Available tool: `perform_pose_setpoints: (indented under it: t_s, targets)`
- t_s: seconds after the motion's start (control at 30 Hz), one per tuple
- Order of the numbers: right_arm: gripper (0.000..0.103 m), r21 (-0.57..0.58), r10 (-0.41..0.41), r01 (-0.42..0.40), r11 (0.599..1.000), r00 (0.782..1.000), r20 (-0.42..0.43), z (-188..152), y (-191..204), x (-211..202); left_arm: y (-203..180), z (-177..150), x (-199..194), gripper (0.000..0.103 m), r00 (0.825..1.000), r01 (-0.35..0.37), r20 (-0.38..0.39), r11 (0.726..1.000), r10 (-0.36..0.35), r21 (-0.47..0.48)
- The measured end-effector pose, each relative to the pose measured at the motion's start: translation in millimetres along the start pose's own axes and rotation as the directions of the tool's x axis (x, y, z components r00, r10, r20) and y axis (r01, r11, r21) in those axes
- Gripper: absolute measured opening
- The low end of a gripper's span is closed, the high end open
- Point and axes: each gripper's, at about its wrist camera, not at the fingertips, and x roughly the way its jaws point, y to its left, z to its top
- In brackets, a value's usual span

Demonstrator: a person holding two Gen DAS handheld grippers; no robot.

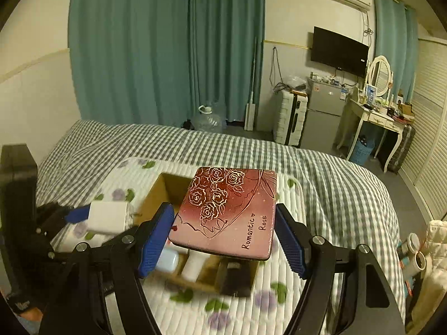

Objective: Organize rigid objects
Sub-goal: 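Place the white pad and pink card into the box, opening both tools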

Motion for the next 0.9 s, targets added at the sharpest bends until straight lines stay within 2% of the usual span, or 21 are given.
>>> perform_pose_setpoints:
  t_s: [0.13, 0.23, 0.47, 0.57, 0.6, 0.63, 0.7, 0.9]
  targets:
    - [0.072, -0.012, 0.01, -0.01, 1.0, 1.0, -0.026, 4, -6, 43, 1, 4, 45, 0.065, 0.999, 0.021, -0.05, 1.0, -0.022, -0.019]
    - [0.072, -0.022, 0.009, -0.01, 1.0, 0.999, -0.053, 1, -11, 76, -6, 5, 70, 0.065, 0.998, 0.007, -0.065, 1.0, -0.005, 0.023]
    - [0.072, 0.01, 0.027, -0.026, 1.0, 0.995, -0.098, -14, -35, 123, -16, 11, 105, 0.066, 0.997, 0.011, -0.081, 0.998, -0.007, 0.054]
    - [0.072, 0.016, 0.032, -0.031, 0.999, 0.994, -0.107, -19, -41, 132, -18, 11, 109, 0.067, 0.997, -0.002, -0.081, 0.999, 0.005, 0.045]
    - [0.072, 0.015, 0.032, -0.031, 0.999, 0.994, -0.109, -21, -41, 133, -19, 10, 109, 0.069, 0.997, -0.006, -0.078, 0.999, 0.009, 0.043]
    - [0.072, 0.017, 0.032, -0.03, 0.999, 0.993, -0.11, -22, -43, 134, -20, 10, 107, 0.076, 0.997, -0.005, -0.073, 0.999, 0.009, 0.043]
    - [0.072, 0.022, 0.037, -0.035, 0.999, 0.993, -0.112, -23, -44, 134, -20, 11, 100, 0.079, 0.999, -0.004, -0.052, 0.999, 0.006, 0.04]
    - [0.072, 0.016, 0.041, -0.04, 0.999, 0.993, -0.115, -20, -40, 128, -4, 17, 73, 0.08, 1.0, -0.025, -0.018, 1.0, 0.025, -0.014]
